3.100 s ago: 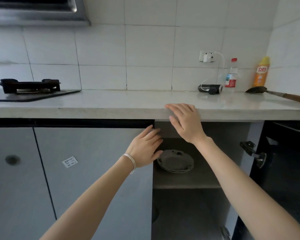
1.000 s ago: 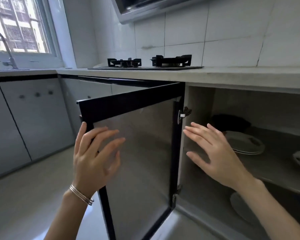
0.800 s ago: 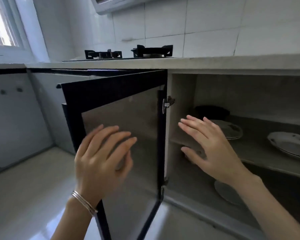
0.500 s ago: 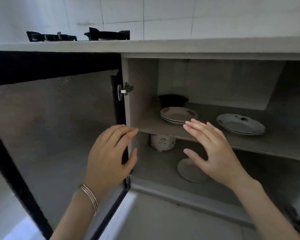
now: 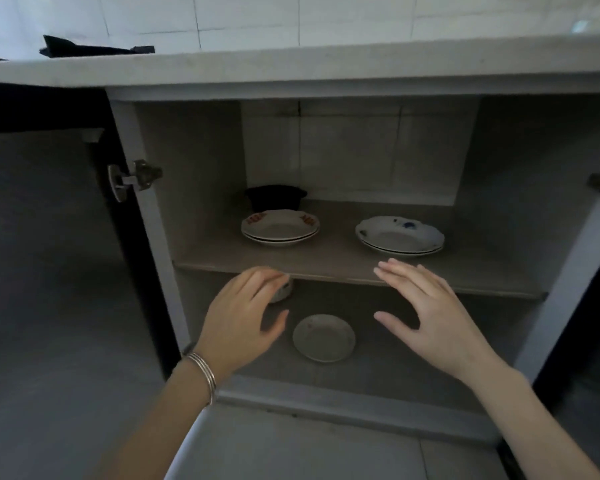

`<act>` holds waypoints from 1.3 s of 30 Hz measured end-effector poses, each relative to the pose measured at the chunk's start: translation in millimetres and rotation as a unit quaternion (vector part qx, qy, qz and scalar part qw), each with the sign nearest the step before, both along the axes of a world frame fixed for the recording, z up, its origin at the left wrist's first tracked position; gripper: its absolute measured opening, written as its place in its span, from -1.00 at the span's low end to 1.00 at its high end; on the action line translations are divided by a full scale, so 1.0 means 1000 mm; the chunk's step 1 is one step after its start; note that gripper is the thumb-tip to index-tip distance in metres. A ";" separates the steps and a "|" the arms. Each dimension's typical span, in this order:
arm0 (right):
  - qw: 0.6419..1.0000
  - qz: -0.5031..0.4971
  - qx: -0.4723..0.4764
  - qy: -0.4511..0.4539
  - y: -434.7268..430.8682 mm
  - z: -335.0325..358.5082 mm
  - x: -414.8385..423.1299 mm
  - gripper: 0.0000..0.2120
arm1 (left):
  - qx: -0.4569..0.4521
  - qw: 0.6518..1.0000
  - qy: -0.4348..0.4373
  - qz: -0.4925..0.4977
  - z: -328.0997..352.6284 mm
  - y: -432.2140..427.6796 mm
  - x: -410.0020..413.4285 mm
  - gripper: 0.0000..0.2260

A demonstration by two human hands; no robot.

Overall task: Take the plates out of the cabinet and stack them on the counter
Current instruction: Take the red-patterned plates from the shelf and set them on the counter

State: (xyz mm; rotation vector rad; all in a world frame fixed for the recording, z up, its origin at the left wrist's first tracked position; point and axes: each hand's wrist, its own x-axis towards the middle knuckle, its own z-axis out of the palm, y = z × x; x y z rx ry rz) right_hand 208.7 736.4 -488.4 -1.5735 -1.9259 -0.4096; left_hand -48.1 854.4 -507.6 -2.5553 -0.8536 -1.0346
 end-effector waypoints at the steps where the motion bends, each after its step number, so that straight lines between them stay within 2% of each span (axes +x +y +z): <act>1: 1.000 -0.003 -0.003 -0.003 0.006 -0.001 0.007 -0.45 | -0.001 1.000 0.007 0.000 -0.005 0.009 0.006 -0.61; 10: 0.998 -0.040 -0.055 0.002 0.058 -0.051 0.023 -0.48 | -0.035 0.998 0.023 -0.040 -0.056 0.084 0.042 -0.58; 20: 0.995 -0.056 -0.079 0.009 0.121 -0.034 -0.003 -0.48 | -0.035 0.997 -0.056 -0.031 -0.040 0.173 0.020 -0.53; 25: 0.995 -0.055 -0.075 0.045 0.138 -0.023 -0.015 -0.49 | -0.045 0.999 -0.019 -0.016 -0.030 0.206 0.011 -0.50; 28: 0.994 -0.055 -0.087 0.047 0.147 -0.026 -0.012 -0.49 | -0.054 0.999 -0.002 -0.004 -0.033 0.229 0.017 -0.56; 31: 0.992 -0.055 -0.102 0.039 0.158 -0.029 -0.009 -0.50 | -0.067 0.998 0.009 -0.001 -0.035 0.245 0.026 -0.53; 36: 0.992 -0.036 -0.118 0.023 0.180 -0.031 -0.002 -0.52 | -0.089 0.995 0.053 -0.002 -0.037 0.264 0.038 -0.61; 39: 0.991 -0.026 -0.129 0.029 0.192 -0.031 0.005 -0.51 | -0.110 0.993 0.031 -0.009 -0.034 0.273 0.046 -0.76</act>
